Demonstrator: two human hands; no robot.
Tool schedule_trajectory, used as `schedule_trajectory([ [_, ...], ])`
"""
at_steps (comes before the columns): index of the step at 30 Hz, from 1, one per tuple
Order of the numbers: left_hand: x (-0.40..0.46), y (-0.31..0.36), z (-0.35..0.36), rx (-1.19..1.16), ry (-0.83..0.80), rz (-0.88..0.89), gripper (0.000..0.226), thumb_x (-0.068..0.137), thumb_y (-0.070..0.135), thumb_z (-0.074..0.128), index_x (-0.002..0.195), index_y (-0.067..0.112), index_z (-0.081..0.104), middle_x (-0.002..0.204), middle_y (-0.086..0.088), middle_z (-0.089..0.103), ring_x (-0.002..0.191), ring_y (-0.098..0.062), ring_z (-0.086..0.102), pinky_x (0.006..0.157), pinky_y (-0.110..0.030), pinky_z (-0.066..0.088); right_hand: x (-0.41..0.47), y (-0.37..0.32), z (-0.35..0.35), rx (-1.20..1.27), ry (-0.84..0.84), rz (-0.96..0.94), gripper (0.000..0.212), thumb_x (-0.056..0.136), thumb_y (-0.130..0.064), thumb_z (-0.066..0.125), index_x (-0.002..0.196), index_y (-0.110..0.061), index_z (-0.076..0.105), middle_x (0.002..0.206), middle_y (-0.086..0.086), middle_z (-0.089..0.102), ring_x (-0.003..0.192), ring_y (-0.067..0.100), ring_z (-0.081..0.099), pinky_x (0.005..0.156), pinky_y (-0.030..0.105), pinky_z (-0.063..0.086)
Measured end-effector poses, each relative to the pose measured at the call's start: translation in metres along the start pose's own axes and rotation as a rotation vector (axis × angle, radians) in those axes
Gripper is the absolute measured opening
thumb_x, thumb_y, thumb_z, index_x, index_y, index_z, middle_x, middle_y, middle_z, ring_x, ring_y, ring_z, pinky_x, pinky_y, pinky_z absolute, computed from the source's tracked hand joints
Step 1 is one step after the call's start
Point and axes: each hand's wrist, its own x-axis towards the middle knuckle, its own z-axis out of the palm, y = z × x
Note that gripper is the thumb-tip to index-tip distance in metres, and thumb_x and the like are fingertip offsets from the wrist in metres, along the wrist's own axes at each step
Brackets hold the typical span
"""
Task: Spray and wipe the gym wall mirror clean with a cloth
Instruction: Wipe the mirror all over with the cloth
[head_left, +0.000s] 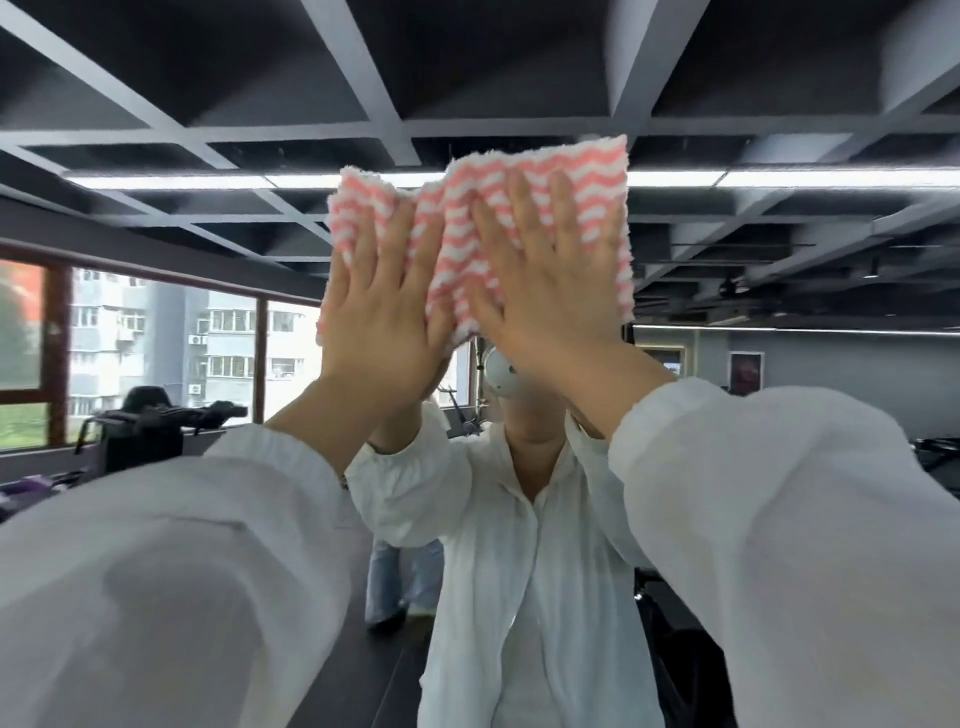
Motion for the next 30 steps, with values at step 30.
schedule_trajectory([
  [30, -0.116, 0.051, 0.024, -0.050, -0.090, -0.092, 0.066, 0.097, 0.053, 0.013, 0.150, 0.015, 0.012, 0.153, -0.021, 0.014, 0.138, -0.043, 0.010, 0.110, -0.047, 0.000, -0.129, -0.003, 0.037, 0.057, 0.054, -0.131, 0.060, 0.094, -0.045, 0.029, 0.147, -0.018, 0.027, 0.155, 0.007, 0.026, 0.142, 0.036, 0.016, 0.110, 0.063, 0.007],
])
